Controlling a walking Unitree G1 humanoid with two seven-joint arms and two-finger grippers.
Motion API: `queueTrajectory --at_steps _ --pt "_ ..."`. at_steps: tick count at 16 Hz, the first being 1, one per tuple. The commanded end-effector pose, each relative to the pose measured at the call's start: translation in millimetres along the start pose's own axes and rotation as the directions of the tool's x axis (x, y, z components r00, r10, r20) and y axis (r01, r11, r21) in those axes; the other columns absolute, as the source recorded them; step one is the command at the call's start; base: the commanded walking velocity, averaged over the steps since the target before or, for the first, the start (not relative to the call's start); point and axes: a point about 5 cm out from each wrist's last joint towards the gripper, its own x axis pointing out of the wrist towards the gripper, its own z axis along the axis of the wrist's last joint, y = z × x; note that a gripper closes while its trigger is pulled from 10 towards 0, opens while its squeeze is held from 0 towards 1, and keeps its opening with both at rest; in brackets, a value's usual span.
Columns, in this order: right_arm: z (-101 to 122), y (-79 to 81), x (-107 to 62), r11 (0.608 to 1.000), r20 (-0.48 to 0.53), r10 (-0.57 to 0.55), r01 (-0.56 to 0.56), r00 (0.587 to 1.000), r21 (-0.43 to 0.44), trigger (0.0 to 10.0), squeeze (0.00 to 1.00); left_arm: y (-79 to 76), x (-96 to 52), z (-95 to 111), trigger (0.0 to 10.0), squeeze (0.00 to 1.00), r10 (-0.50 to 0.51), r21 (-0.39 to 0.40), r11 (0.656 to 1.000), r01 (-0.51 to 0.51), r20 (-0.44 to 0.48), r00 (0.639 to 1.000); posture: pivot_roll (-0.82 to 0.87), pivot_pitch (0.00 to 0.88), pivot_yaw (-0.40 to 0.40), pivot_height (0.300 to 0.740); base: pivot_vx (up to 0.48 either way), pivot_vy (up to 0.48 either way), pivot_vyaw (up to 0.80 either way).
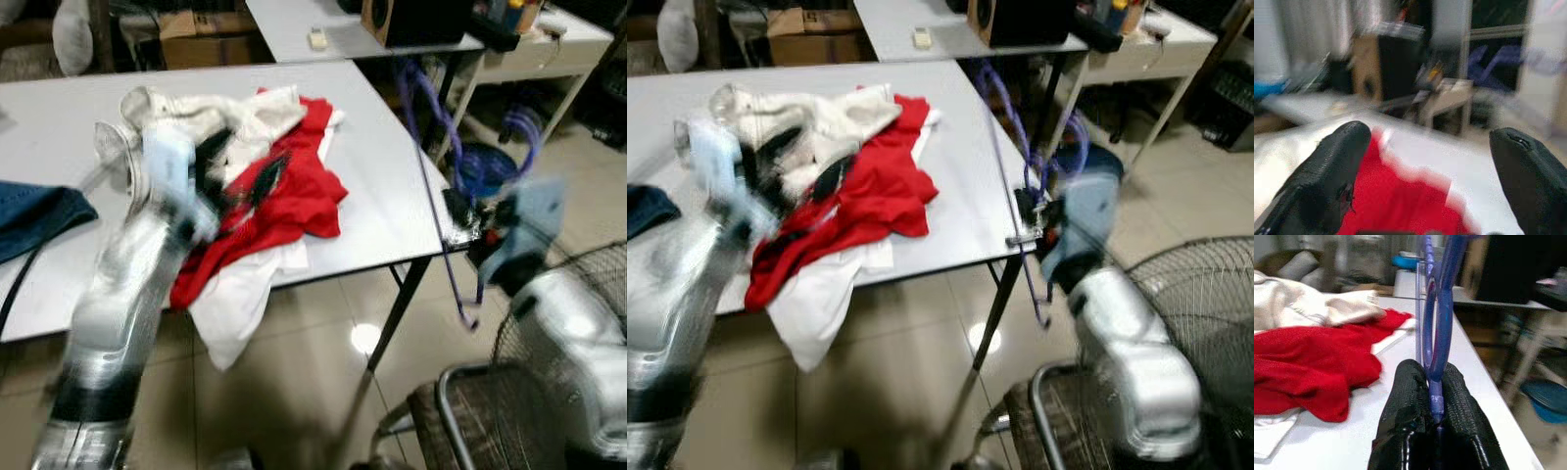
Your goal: Hang hanger
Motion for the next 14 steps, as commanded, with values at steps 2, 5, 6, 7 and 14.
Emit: queueTrajectory --at_steps 2,5,6,7,14 --pt "8 12.2 -8.5 1.0 0.092 -0.011 0.013 0.996 -0.023 10.0 0.0 2.1 -25.5 -14 10.0 0.0 0.185 0.066 0.982 -0.179 -0.091 0.979 -0.08 0.0 -0.058 0.74 0.0 0.0 0.0" --pt "-7 16.9 -11.0 1.0 0.12 -0.025 0.024 0.992 0.006 10.0 0.0 -10.2 -54.0 -27 10.0 0.0 0.242 0.13 0.967 -0.218 -0.209 0.948 -0.06 0.0 -0.081 0.74 0.0 0.0 0.0" --pt "-10 18.1 -9.7 0.999 0.117 -0.031 0.026 0.993 0.039 10.0 0.0 -10.3 -54.7 -27 10.0 0.0 0.262 0.126 0.963 -0.24 -0.212 0.942 -0.06 0.0 -0.077 0.74 0.0 0.0 0.0" --pt "-10 18.7 -9.6 0.999 0.116 -0.031 0.025 0.993 0.047 10.0 0.0 -10.0 -54.6 -28 10.0 0.0 0.267 0.127 0.961 -0.244 -0.213 0.94 -0.06 0.0 -0.077 0.74 0.0 0.0 0.0" --pt "-29 23.2 -16.4 0.988 0.041 0.002 -0.008 0.999 0.152 10.0 0.0 -8.1 -46.1 -42 10.0 0.0 0.235 0.063 0.972 -0.227 -0.275 0.932 -0.1 0.007 -0.01 0.74 0.0 0.226 0.34"
